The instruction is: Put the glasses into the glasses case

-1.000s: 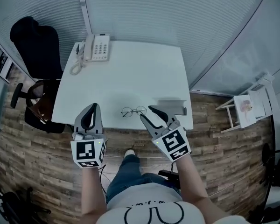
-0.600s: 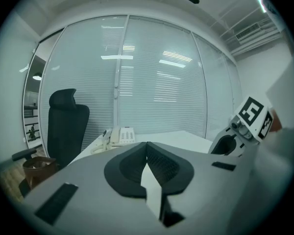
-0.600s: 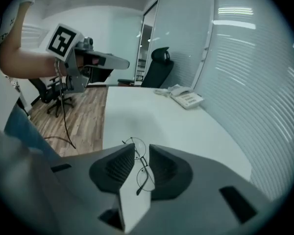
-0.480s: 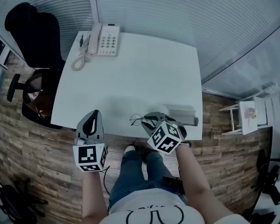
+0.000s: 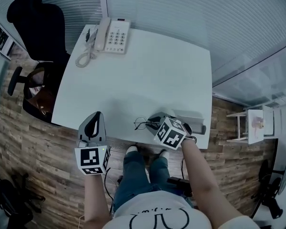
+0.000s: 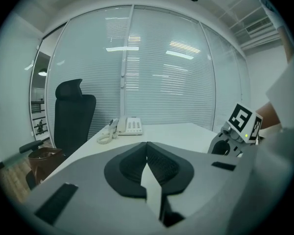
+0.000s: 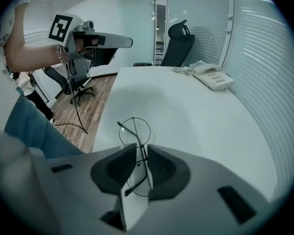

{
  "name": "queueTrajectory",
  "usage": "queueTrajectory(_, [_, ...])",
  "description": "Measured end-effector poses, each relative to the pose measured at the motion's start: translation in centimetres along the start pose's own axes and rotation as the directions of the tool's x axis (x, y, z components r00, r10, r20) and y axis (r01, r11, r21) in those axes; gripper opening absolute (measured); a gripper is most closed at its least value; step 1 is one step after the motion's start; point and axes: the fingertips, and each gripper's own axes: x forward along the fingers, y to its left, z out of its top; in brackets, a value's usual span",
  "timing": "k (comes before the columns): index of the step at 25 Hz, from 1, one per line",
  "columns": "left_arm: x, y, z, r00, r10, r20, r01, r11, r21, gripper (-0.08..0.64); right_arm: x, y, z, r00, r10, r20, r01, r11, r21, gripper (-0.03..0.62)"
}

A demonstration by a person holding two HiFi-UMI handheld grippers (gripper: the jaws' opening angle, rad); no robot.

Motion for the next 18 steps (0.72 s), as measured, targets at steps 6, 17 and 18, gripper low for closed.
queueTrajectory(6, [-0.3, -0.3, -0.3, 0.999, 0.034, 0.003, -0.034, 0.999, -0.012, 0.017, -0.2, 0.2, -0.1, 0.999, 0.046, 0.009, -0.045, 0.998, -0.032, 0.018])
queueTrajectory(17, [-2.5, -2.7, 2.6, 0.995, 0.07, 0.068, -0.07, 0.998, 0.004, 0.017, -7.2, 0.6, 3.2, 0.982, -0.094, 0.163, 0.107, 0.992, -0.07, 0.018])
queueTrajectory(18, [-2.7, -3.0, 3.0, 0.995, 0.07, 0.077, -0.071, 0.997, 0.008, 0.017, -8.1, 0.6, 3.4, 0.978, -0.108, 0.178, 0.123, 0.99, -0.074, 0.018])
